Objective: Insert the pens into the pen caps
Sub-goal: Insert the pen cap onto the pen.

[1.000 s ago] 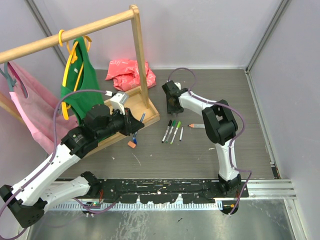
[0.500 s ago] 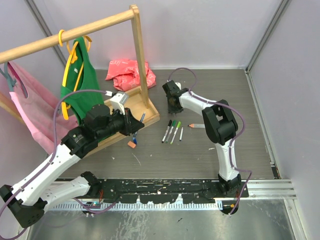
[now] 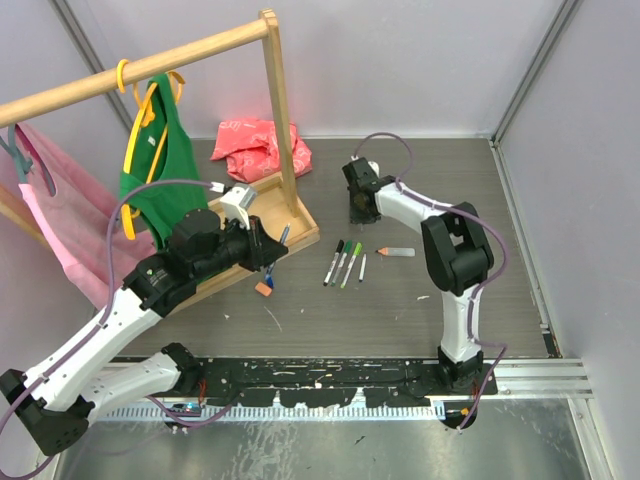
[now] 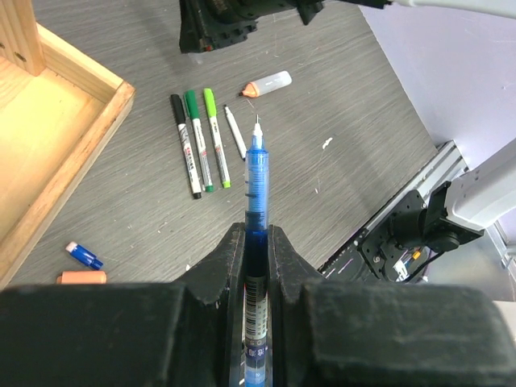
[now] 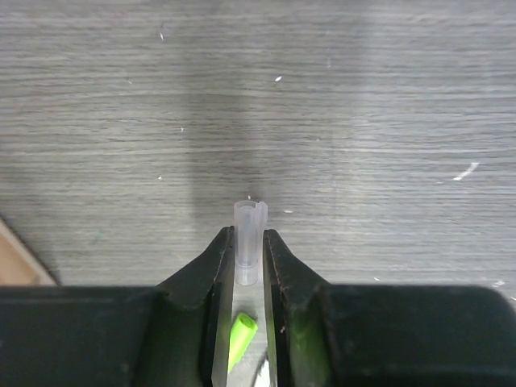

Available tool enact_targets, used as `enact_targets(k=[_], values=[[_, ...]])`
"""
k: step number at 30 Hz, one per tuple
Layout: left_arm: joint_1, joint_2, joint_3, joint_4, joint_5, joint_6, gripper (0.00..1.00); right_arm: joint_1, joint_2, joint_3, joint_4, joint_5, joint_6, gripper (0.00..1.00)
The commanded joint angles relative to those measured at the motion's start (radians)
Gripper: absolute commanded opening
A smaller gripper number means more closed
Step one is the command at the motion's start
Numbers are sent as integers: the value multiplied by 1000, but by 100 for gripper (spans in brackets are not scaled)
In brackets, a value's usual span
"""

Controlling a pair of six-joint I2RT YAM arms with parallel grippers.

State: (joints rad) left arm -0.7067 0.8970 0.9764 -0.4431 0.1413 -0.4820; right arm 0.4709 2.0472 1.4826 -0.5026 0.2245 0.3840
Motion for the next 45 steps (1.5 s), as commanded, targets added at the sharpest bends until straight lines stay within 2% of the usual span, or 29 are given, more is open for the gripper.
enact_targets(k=[1, 11, 17, 24, 32, 36, 45], values=[[3, -14, 3, 75, -18, -1, 0, -3, -202, 10, 60, 4, -33, 0], [4, -99, -67, 255, -84, -24, 0, -5, -509, -66, 169, -115, -91, 0], [5, -91, -29, 286, -37, 16, 0, -4, -780, -210, 373, -237, -101, 0], [3, -62, 4, 351, 46, 19, 0, -5, -985, -323, 554, -332, -17, 0], [4, -20, 36, 421, 132, 17, 0, -4, -1110, -400, 723, -453, 169, 0], [3, -13, 56, 443, 165, 14, 0, -5, -1148, -445, 816, -459, 266, 0], [3, 23, 69, 590, 294, -9, 0, -3, -1117, -529, 1096, -543, 522, 0]])
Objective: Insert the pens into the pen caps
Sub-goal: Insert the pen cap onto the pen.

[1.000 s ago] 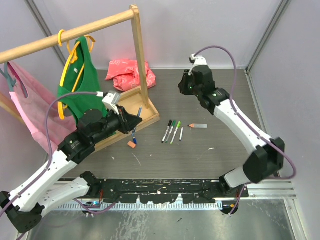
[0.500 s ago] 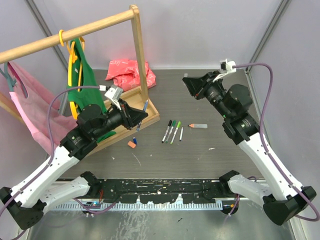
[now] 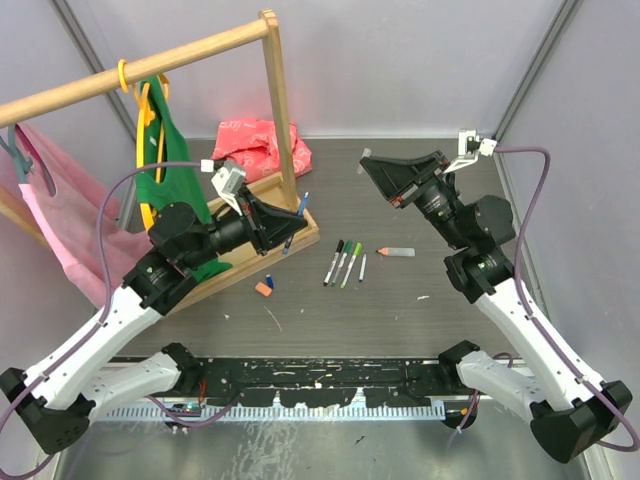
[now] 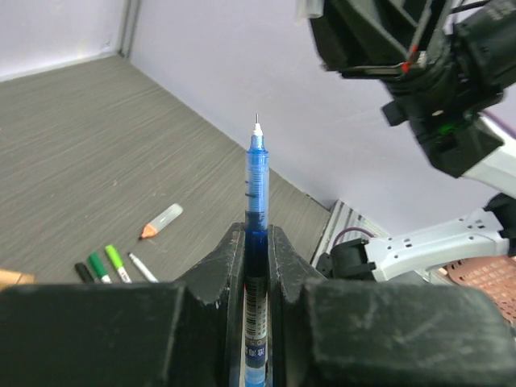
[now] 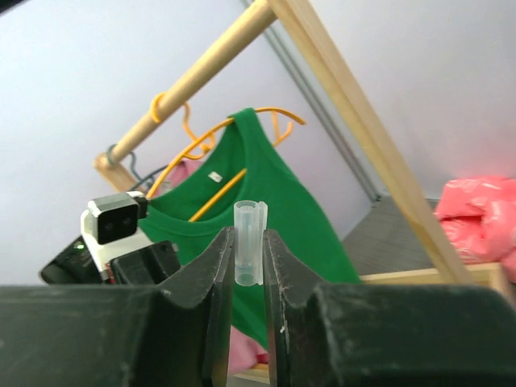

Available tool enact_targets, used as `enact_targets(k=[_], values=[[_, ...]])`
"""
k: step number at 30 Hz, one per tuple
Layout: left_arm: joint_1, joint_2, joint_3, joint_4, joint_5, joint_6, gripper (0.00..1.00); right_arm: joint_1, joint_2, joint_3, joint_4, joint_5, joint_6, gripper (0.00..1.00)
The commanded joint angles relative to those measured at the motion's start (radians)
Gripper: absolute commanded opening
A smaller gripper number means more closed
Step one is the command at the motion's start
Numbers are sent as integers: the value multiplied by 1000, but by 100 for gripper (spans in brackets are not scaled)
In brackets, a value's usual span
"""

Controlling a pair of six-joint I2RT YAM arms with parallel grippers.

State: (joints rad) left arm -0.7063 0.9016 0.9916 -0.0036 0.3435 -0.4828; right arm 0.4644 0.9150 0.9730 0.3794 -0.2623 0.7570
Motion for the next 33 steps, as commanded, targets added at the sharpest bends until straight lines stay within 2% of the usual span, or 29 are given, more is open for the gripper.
enact_targets(k=[1, 11, 18, 27, 33], values=[[2, 25, 59, 164, 107, -13, 0, 2, 21, -26, 241, -65, 164, 0], [3, 84, 95, 276, 230, -76, 0, 20, -10, -90, 402, -52, 154, 0], [2, 98, 99, 318, 266, -102, 0, 54, -6, -94, 430, -25, 115, 0], [2, 63, 83, 287, 235, -80, 0, 277, 45, -49, 385, 122, -62, 0], [2, 41, 76, 273, 230, -79, 0, 327, 55, -35, 398, 170, -111, 0]])
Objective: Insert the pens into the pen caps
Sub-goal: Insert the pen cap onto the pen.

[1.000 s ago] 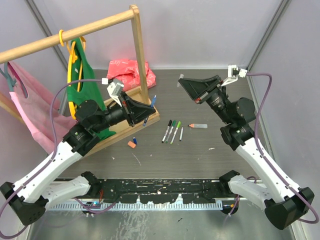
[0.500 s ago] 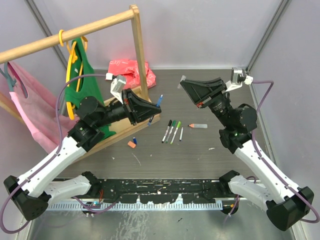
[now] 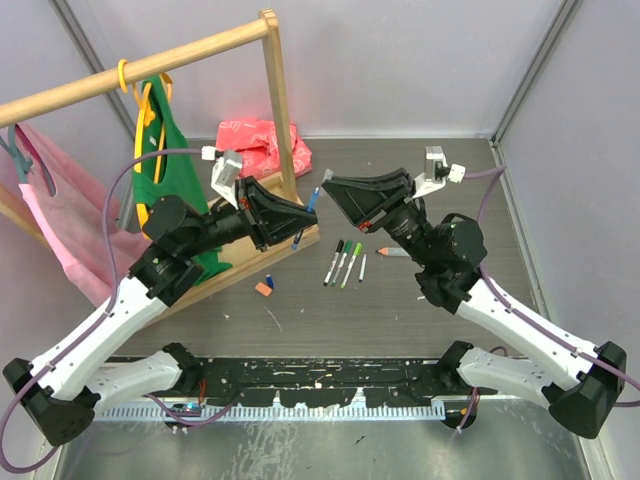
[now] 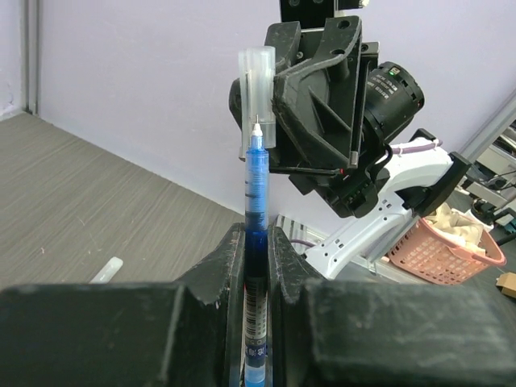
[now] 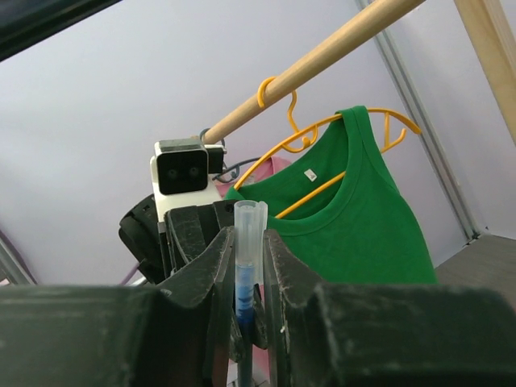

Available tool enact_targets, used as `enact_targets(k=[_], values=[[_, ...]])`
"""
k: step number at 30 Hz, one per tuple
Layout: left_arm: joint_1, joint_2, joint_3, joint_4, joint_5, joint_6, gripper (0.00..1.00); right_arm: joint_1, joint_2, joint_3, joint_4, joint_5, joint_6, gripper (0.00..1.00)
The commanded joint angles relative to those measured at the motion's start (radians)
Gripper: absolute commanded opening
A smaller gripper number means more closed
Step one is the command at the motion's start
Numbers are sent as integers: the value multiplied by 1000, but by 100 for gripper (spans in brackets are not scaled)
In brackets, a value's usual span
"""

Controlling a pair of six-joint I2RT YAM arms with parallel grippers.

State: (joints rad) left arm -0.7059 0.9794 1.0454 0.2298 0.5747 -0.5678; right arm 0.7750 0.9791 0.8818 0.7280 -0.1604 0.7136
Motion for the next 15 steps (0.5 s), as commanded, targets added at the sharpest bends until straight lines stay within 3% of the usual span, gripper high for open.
enact_targets(k=[1, 15], values=[[2, -42, 17, 38, -5, 6, 0, 17, -10, 54, 50, 75, -69, 0], [3, -57, 5, 30, 1, -10, 0, 17, 8, 114, 53, 108, -92, 0]])
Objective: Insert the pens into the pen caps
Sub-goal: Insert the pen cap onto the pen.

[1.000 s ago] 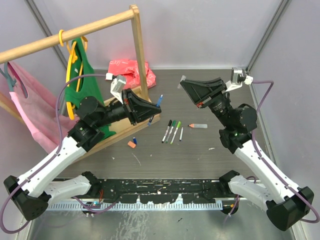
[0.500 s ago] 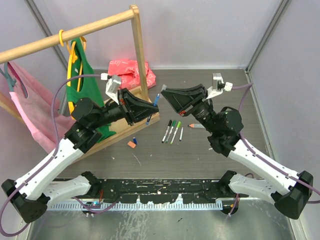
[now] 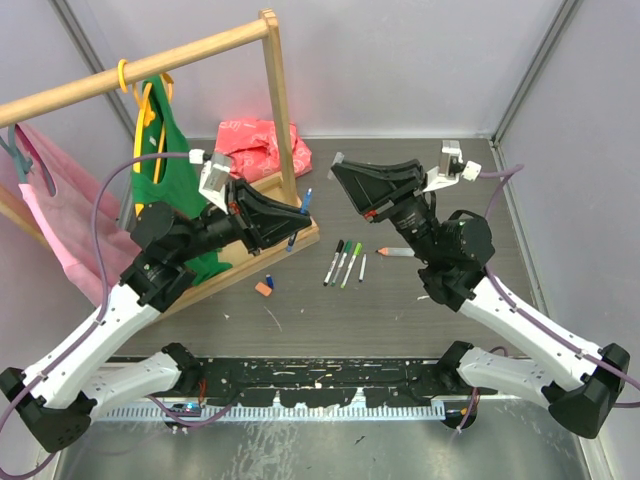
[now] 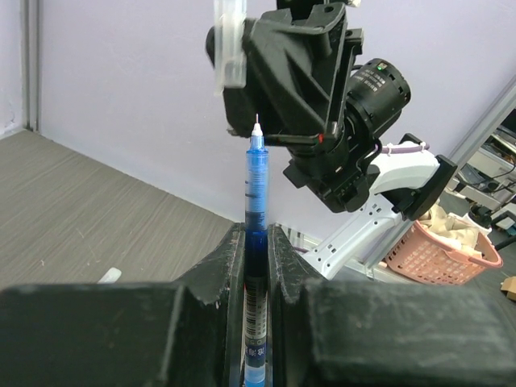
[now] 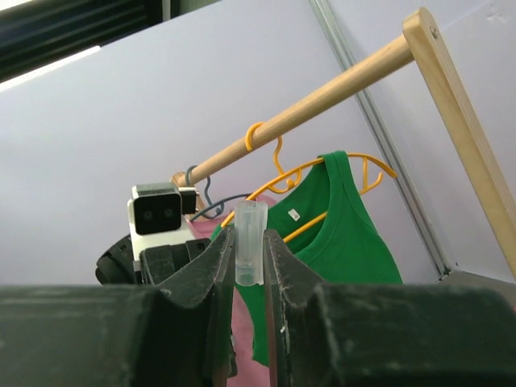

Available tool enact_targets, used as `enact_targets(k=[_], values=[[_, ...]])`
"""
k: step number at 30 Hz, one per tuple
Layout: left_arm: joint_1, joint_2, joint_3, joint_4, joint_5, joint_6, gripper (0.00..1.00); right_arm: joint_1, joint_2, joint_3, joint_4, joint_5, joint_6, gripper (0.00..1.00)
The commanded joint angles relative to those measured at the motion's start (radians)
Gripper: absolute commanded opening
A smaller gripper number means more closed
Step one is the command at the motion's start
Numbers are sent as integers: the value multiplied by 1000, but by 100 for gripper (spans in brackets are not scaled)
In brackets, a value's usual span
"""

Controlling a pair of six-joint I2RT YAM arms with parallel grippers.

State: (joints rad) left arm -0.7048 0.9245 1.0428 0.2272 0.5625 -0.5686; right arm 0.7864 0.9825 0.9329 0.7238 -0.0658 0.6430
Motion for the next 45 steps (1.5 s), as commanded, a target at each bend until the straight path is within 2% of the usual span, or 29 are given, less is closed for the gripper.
enact_targets(k=[1, 22, 45], values=[[1, -1, 9, 31, 16, -8, 0, 6, 9, 67, 59, 9, -20, 0], [1, 22, 14, 34, 27, -16, 0, 6, 54, 75, 100, -78, 29, 0], [1, 19, 7, 41, -4, -13, 0, 5, 50, 55, 103, -108, 32, 0]])
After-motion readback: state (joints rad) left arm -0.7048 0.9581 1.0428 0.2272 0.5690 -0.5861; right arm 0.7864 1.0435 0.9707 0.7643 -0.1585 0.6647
